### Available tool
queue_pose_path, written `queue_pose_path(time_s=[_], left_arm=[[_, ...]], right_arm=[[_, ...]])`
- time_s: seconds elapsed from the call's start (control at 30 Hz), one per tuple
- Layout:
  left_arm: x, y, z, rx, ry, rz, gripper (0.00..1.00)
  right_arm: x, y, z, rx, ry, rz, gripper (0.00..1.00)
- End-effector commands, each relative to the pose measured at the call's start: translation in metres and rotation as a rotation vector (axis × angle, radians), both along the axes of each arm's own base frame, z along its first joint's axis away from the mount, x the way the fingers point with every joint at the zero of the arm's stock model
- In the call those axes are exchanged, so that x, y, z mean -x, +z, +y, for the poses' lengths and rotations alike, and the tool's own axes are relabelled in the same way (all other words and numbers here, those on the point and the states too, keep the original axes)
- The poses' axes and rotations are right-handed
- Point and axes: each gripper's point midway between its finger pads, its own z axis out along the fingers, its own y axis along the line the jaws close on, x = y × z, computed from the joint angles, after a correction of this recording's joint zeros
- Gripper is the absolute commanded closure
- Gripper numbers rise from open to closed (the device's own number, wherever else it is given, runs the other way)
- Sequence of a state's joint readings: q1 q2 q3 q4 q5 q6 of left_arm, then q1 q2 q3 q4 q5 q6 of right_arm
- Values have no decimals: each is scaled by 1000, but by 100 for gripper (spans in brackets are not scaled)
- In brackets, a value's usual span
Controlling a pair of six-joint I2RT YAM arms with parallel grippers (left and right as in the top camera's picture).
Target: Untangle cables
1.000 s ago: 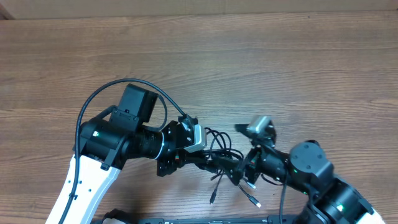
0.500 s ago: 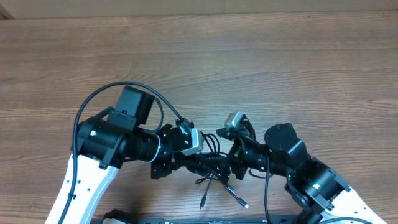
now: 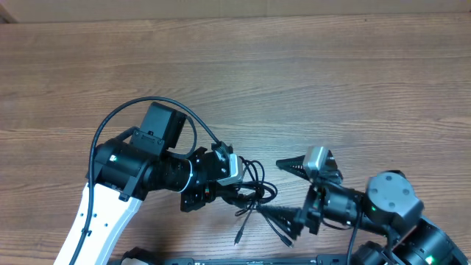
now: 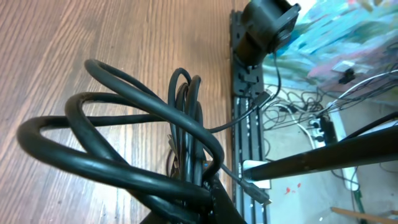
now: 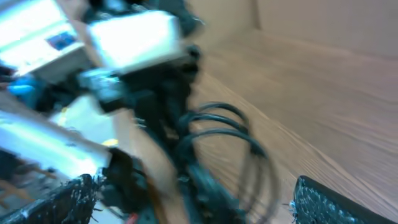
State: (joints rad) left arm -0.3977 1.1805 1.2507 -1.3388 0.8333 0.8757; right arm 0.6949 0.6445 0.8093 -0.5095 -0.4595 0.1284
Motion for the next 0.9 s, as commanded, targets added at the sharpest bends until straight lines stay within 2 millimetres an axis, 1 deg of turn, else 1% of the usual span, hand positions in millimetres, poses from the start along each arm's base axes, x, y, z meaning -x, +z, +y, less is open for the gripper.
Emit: queue_pose_path(time_s=[0.0, 0.13, 0.2, 0.27, 0.37, 0.43, 0.5, 0.53, 0.57, 0.6, 0.67, 0.7, 0.73, 0.8, 0.83, 0.87], left_arm=[[8, 14, -7, 78, -43, 10, 96], [13, 12, -5, 68, -44, 33, 96], [16, 11, -4, 63, -53, 38, 96], [16, 11, -4, 62, -53, 39, 96], [15, 12, -4, 66, -53, 32, 96], [14, 12, -5, 68, -53, 27, 96], [14, 14, -6, 80, -57, 26, 96], [15, 16, -7, 93, -61, 30, 96], [16, 18, -9, 111, -66, 36, 96], [17, 21, -10, 127, -71, 43, 96], [20, 24, -12, 148, -78, 58, 96], [21, 25, -12, 154, -82, 61, 96], [23, 25, -11, 154, -89, 58, 96], [26, 24, -10, 150, -101, 57, 96], [27, 23, -9, 148, -105, 60, 96], [28, 23, -9, 146, -106, 64, 96]], right_arm=[[-31, -12, -5, 75, -130, -27, 0], [-51, -25, 0, 135, -169, -43, 0], [-58, -31, 8, 142, -156, -32, 0], [-59, -39, 20, 143, -107, -4, 0], [-53, -52, 33, 149, -22, 51, 0], [-49, -62, 40, 157, 28, 92, 0], [-51, -70, 43, 171, 35, 114, 0], [-55, -73, 44, 180, 22, 116, 1], [-62, -77, 43, 194, -5, 114, 5], [-69, -81, 42, 209, -38, 108, 13], [-86, -87, 36, 242, -124, 87, 31], [-97, -89, 30, 265, -188, 71, 39], [-109, -91, 22, 284, -266, 59, 44], [-136, -91, -6, 303, -491, 66, 46], [-148, -91, -24, 303, -612, 76, 46], [-161, -89, -46, 297, -743, 86, 39]])
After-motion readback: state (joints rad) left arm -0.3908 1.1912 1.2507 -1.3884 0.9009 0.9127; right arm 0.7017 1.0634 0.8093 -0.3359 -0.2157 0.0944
